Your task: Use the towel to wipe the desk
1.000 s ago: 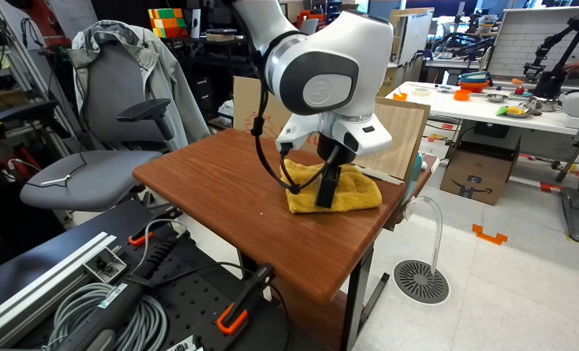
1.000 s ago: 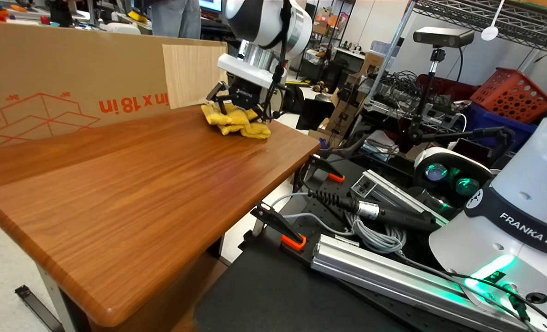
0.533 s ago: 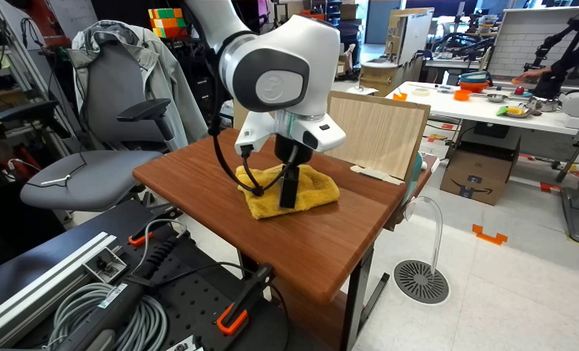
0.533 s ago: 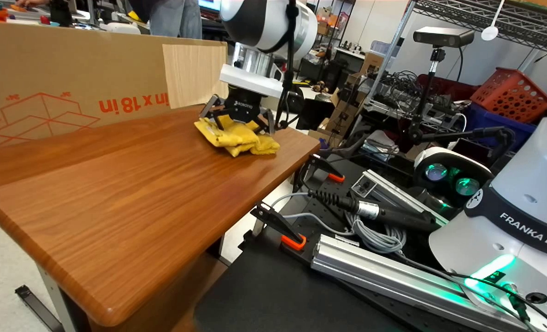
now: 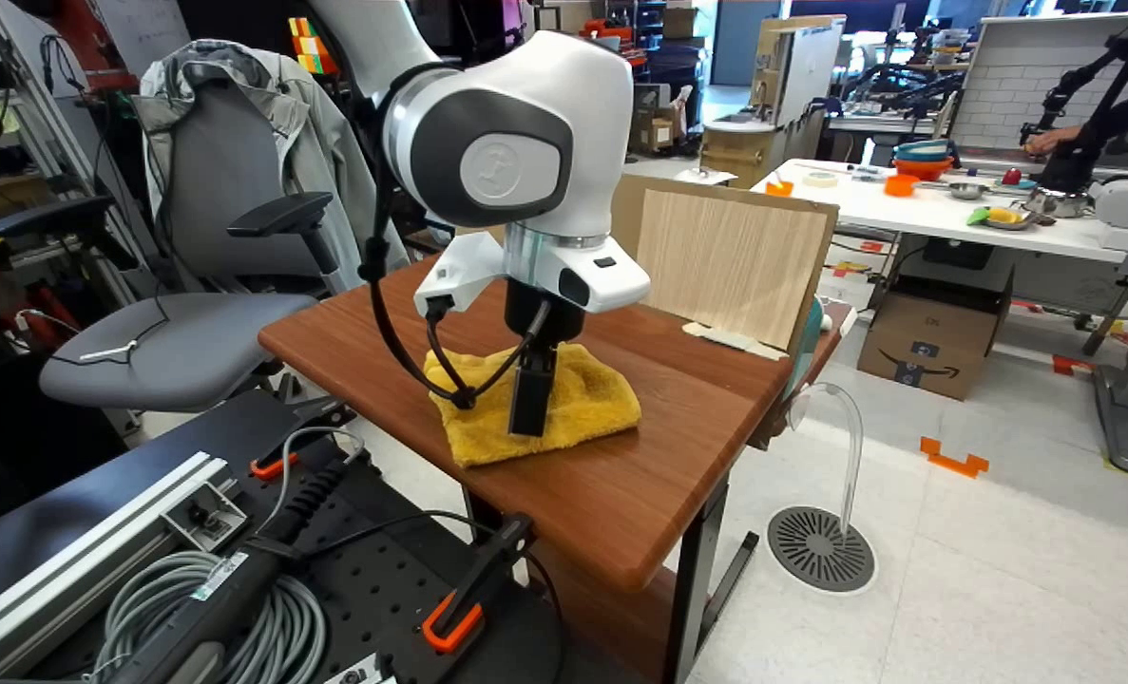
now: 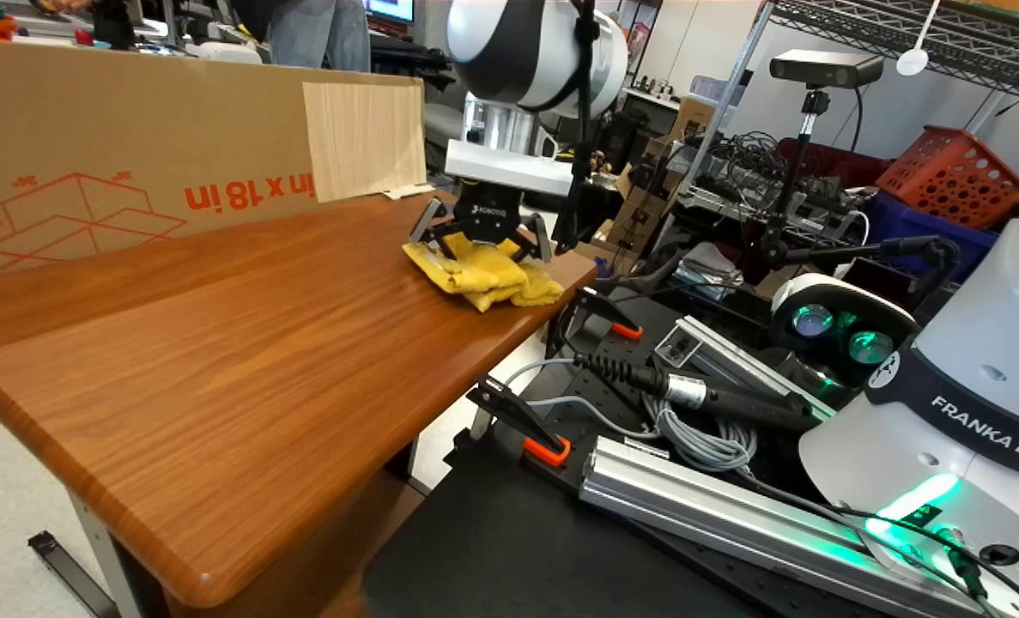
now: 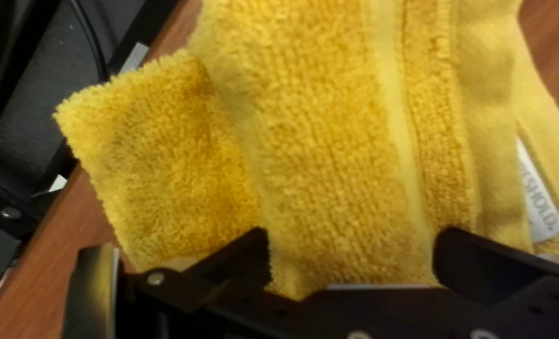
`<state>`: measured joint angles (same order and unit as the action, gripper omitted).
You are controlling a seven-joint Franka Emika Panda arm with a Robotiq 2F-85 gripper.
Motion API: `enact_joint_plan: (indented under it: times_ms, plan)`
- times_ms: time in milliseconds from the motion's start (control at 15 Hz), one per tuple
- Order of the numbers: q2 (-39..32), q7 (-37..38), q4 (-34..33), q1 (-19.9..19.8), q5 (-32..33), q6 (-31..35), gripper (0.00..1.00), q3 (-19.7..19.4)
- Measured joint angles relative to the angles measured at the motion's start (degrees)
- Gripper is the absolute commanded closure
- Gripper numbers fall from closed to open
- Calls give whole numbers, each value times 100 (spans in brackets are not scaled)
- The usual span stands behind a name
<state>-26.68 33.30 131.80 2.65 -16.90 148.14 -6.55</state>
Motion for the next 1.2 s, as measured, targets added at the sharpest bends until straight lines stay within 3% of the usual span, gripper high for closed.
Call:
enact_joint_plan:
  times_ms: [667, 933, 1200]
  plan:
    - [128, 357, 268, -76, 124, -1, 0, -485]
    - [125, 357, 235, 76, 443, 31, 0, -344]
    - [2, 587, -20, 645, 602, 25, 0, 86]
